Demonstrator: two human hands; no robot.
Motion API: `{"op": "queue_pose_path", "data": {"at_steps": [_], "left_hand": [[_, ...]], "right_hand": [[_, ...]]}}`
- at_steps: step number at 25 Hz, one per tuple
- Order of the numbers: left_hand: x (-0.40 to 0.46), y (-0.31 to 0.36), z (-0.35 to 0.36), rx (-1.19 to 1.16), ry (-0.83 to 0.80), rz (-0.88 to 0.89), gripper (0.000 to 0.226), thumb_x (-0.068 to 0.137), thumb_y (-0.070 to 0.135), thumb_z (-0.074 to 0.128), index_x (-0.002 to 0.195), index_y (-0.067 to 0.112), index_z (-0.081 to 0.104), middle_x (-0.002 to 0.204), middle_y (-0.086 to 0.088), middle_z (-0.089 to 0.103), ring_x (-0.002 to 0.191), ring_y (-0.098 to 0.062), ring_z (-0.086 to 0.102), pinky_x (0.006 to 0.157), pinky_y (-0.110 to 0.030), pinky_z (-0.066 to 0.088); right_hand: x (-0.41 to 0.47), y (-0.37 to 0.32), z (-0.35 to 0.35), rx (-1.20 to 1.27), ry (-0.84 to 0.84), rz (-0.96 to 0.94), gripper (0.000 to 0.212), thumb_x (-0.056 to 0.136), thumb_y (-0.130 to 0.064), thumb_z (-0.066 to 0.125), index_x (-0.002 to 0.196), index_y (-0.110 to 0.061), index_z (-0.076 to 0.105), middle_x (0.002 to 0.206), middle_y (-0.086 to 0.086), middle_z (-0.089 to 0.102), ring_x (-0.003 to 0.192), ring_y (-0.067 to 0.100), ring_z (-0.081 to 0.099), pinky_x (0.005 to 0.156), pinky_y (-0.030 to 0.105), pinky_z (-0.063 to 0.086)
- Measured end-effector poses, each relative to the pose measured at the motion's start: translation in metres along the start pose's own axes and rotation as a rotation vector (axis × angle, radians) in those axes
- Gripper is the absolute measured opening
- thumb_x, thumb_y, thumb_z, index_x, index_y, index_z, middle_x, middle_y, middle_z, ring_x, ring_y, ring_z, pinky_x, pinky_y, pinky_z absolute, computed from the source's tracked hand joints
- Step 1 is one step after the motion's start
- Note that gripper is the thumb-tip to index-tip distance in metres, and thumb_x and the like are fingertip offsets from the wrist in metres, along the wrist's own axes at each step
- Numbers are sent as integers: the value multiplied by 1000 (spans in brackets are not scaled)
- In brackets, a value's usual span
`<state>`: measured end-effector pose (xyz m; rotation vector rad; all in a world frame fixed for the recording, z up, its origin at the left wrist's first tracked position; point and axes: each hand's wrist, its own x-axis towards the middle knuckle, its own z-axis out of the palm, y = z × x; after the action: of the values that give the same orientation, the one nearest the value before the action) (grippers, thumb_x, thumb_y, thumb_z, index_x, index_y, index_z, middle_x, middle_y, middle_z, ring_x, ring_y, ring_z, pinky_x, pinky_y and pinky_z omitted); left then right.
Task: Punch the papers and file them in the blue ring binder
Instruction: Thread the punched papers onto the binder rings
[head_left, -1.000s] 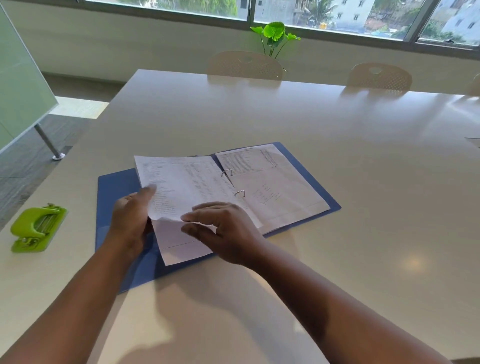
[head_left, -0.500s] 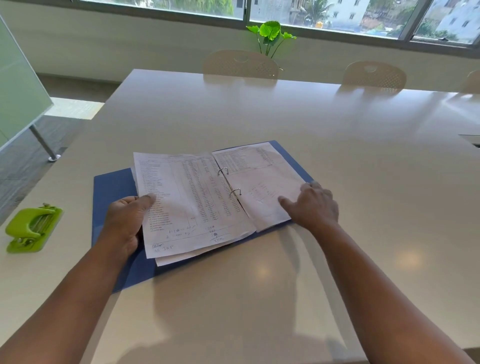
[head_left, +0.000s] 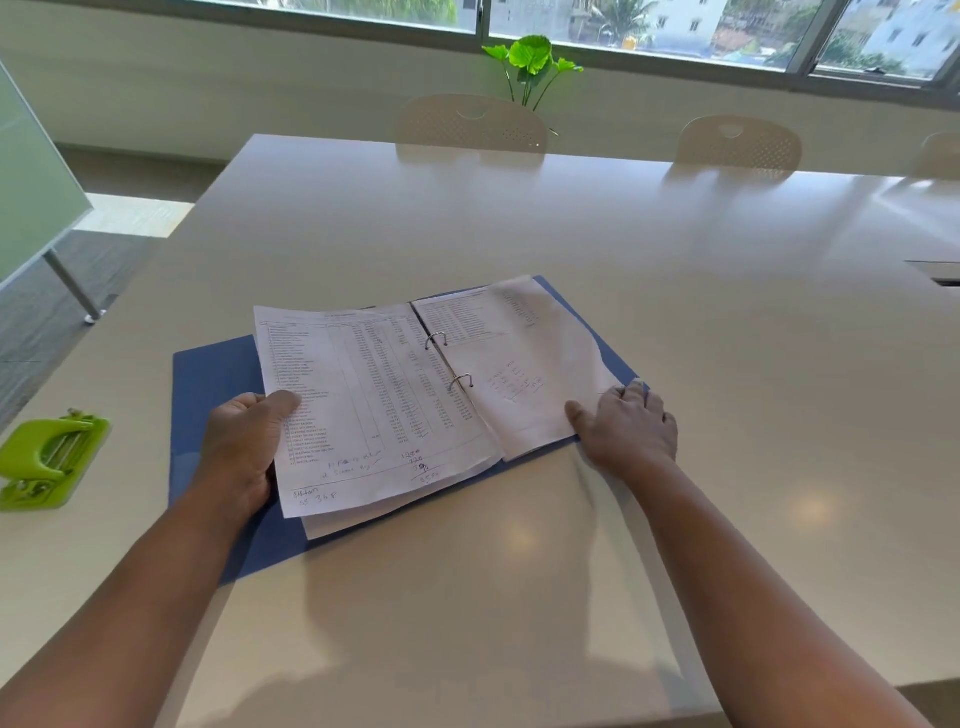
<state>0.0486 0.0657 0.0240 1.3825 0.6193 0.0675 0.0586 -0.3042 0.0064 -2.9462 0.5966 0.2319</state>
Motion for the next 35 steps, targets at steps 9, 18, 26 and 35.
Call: {"op": "queue_pose_path", "data": {"at_steps": [9, 18, 26, 35], "left_hand": [[-3, -4, 0, 42, 9, 43, 14, 96, 10, 65, 85, 10, 57, 98, -11, 75, 89, -32, 75, 82, -50, 61], [-2, -12, 0, 104, 56, 186, 24, 97, 5, 57, 110, 22, 48, 101, -3, 68, 94, -27, 71, 73, -43, 59], [-3, -8, -1, 30, -55, 100, 16, 98, 10, 55, 100, 10, 71, 114, -9, 73, 100, -32, 71, 70, -38, 58], [-5, -6, -8, -39, -167, 63, 66, 92, 66, 54, 112, 5, 73, 99, -21, 75, 84, -38, 72, 74, -45, 56]], "right_hand": [[-1, -13, -24, 1384, 236, 59, 90, 80, -6, 81, 153, -23, 31, 123, 3, 56, 104, 18, 61, 90, 35, 55], [-21, -56, -70, 1821, 68, -234, 19, 102, -11, 58, 87, -11, 71, 80, -1, 72, 77, 15, 66, 73, 31, 59], [-73, -127, -62, 1352, -114, -698, 21, 98, -15, 64, 83, -6, 75, 60, -14, 65, 55, -1, 52, 59, 16, 43], [-105, -158, -17, 722, -205, -940, 32, 100, -38, 61, 97, -12, 79, 80, -3, 74, 71, 3, 57, 68, 29, 51]]}}
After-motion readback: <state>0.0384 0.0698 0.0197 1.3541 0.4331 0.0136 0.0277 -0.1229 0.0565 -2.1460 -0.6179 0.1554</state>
